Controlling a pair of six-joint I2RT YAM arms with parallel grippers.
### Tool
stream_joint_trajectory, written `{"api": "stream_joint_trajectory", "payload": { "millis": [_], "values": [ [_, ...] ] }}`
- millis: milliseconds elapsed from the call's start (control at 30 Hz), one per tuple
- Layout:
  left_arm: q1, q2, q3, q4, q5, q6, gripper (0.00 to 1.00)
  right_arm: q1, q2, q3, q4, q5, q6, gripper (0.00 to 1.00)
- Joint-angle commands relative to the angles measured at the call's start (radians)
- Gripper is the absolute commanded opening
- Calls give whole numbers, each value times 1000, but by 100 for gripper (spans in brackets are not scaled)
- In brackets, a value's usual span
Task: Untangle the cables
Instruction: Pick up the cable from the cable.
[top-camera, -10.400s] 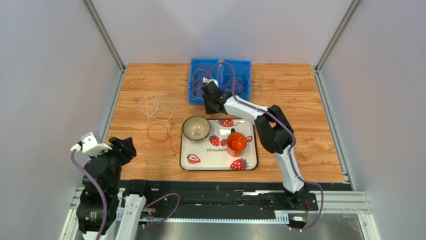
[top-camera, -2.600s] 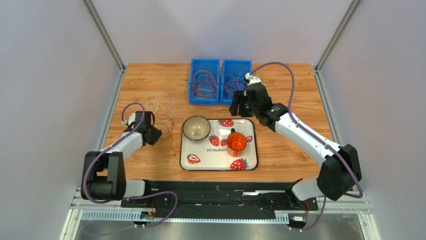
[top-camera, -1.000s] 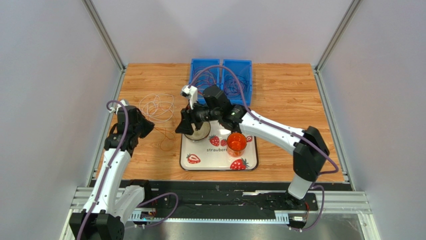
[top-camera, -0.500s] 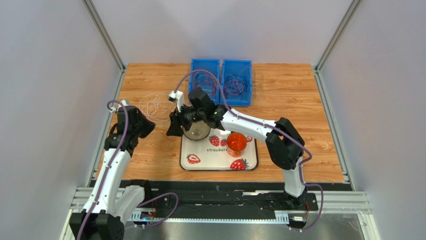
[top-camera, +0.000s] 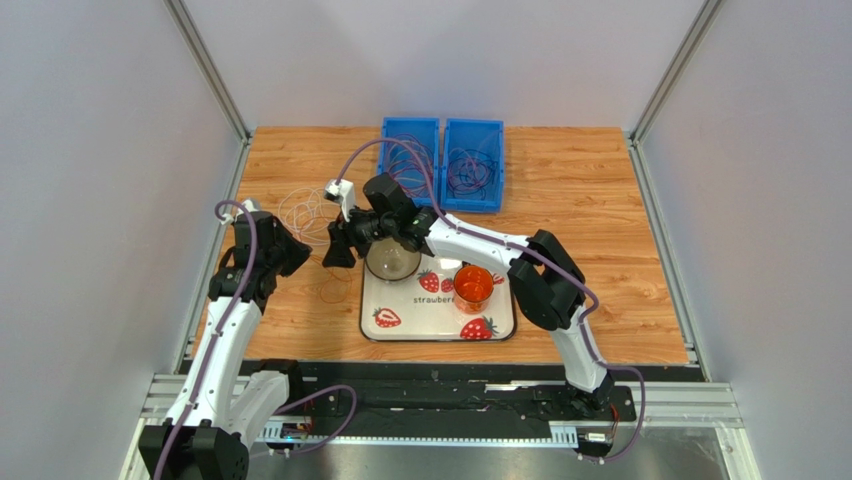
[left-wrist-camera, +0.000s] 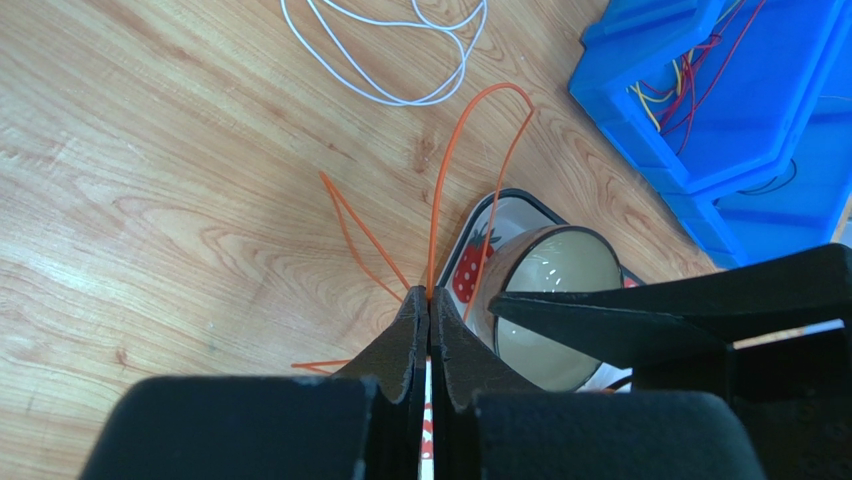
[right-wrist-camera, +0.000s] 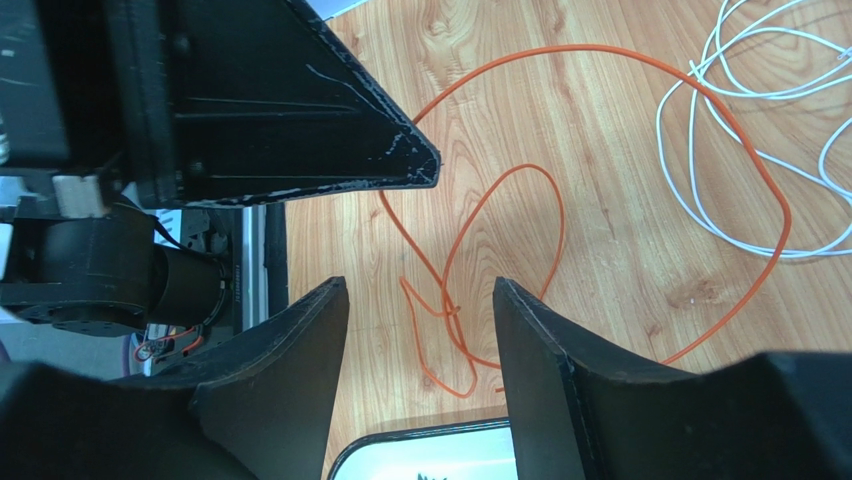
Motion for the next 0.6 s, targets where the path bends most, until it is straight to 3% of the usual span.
{"api": "stream_joint_trajectory", "payload": {
  "millis": [0, 567],
  "values": [
    [4, -3, 18, 13, 20, 19, 0, 5, 28, 57, 9, -8, -34, 58],
    [4, 6, 18, 18, 26, 21, 0, 13, 66, 42, 35, -33, -8, 45]
  ]
}}
